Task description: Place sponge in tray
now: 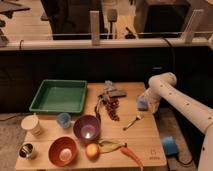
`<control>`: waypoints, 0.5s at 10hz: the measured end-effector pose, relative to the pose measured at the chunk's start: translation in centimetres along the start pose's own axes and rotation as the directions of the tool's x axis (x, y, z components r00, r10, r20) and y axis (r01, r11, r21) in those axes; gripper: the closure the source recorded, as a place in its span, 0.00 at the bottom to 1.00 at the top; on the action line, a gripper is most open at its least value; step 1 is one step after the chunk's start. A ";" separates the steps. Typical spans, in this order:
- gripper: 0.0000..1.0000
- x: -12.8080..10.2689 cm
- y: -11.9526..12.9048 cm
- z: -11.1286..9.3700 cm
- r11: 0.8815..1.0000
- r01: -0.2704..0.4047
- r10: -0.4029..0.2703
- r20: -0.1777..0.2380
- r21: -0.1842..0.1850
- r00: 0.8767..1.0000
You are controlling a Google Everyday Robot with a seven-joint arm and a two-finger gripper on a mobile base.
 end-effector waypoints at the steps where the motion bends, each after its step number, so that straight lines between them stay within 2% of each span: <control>1: 0.20 -0.2 -0.4 0.8 0.997 0.072 -0.072 -0.001 0.002 0.997; 2: 0.20 -0.4 -0.9 1.2 0.993 0.117 -0.117 0.000 0.006 0.993; 5: 0.22 -0.8 -1.4 2.0 0.985 0.173 -0.173 0.004 0.011 0.985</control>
